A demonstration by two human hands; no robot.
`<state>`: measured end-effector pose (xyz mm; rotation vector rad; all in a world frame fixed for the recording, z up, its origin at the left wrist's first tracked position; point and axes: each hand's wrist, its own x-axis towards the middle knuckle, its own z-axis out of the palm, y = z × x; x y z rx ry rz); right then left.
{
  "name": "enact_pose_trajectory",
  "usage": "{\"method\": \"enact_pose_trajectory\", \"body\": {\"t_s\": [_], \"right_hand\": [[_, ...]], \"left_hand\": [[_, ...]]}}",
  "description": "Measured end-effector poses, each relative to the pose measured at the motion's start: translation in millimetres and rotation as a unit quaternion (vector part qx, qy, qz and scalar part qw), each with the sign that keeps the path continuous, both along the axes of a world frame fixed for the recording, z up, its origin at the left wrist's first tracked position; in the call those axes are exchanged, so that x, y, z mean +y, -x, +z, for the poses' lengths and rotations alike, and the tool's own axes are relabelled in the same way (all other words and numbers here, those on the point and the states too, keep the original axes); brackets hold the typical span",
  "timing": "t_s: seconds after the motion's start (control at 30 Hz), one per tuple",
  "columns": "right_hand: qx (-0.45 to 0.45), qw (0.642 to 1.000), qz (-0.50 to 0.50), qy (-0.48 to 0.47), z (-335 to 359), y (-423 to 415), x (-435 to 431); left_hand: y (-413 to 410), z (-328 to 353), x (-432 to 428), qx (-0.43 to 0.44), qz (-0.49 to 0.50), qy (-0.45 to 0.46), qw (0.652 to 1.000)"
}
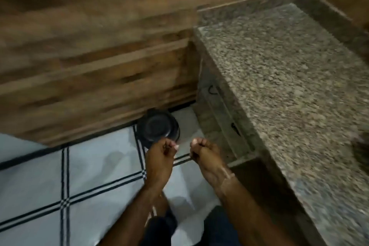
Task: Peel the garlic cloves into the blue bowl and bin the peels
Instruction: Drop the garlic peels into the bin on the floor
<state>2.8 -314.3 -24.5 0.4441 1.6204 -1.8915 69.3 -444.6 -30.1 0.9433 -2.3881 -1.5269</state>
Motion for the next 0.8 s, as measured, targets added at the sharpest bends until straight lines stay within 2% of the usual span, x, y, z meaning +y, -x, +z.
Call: {"method": "enact_pose_trajectory", "body": {"t_s": [0.2,0.5,0.63,0.8], "right_hand": [[-0.001,0.998,0.043,-0.050,-10.2,7.3,-98.5],[-0.017,0.988,0.106,-0.114,-74.2,73.6,-174.6],[-0.037,0.978,0.118,-0.170,-137.1,108.5,-201.3],[-0.060,0.958,0.158,-0.231,-253.7,148.4,-219.9]], "left_hand": [[-6.8,-21.1,-104.7,-0.029,0.060,0.007,0.998],[32.5,-60.0,-168.3,-0.060,0.123,-0.021,0.990],[62.6,-110.7,-193.3,-0.088,0.124,-0.024,0.988],[102.5,-208.6,-215.0,-0.156,0.138,-0.036,0.977]]}}
